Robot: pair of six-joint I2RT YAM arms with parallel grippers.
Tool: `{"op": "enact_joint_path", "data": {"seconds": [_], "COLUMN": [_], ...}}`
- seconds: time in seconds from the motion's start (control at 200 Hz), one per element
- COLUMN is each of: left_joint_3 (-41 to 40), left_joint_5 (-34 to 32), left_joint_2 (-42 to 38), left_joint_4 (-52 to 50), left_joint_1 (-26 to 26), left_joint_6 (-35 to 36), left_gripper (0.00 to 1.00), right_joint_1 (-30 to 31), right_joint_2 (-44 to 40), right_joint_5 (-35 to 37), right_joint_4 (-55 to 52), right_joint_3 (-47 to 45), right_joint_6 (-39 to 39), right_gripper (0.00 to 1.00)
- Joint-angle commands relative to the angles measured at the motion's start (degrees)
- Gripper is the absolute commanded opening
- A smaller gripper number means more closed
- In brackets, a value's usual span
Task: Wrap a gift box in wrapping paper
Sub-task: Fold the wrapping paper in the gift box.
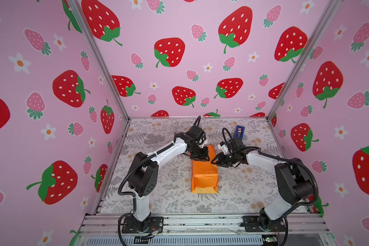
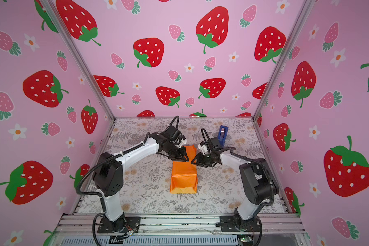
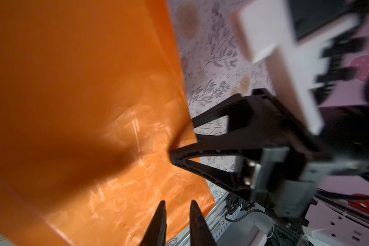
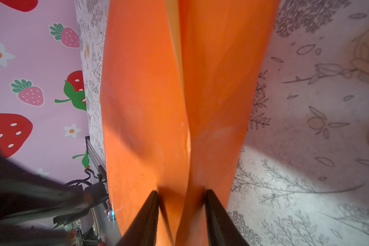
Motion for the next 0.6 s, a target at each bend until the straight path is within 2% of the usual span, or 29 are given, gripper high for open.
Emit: {"op": "enact_joint_path", "data": {"seconds": [0.0, 0.21, 0.305, 0.405, 0.595], "left_joint_3": [-1.59, -1.44, -1.37, -1.35, -1.7], "left_joint_5": [1.83, -2.37, -3.32, -3.61, -3.64], "left_joint_2": [1.3, 3.86, 3.97, 4.0, 4.09], "left_joint_4": [0.56, -4.14, -5.14, -5.45, -5.11], "left_joint_1": [0.05, 0.47, 0.69, 0.83, 1.02], "left_joint_6": [-0.27, 2.66, 3.51, 3.98, 4.02], "left_gripper": [0.16, 0.13, 0.13, 0.12, 0.11], "right_joint_1": [0.02, -0.69, -3.27, -8.32, -21.52], "right_joint_2": [0.65, -2.01, -4.01, -4.25, 2.86], "right_joint_5": [1.65, 3.09, 3.79, 3.83, -1.83], "right_joint_4": [-0.63, -4.03, -6.56, -6.58, -5.06], "right_joint_3": [-1.31, 1.13, 4.18, 8.12, 18.36], "right_joint_6": [-0.14, -0.8, -2.07, -3.24, -4.03], "right_gripper": [0.38, 0.38, 0.39, 0.4, 0.42]}}
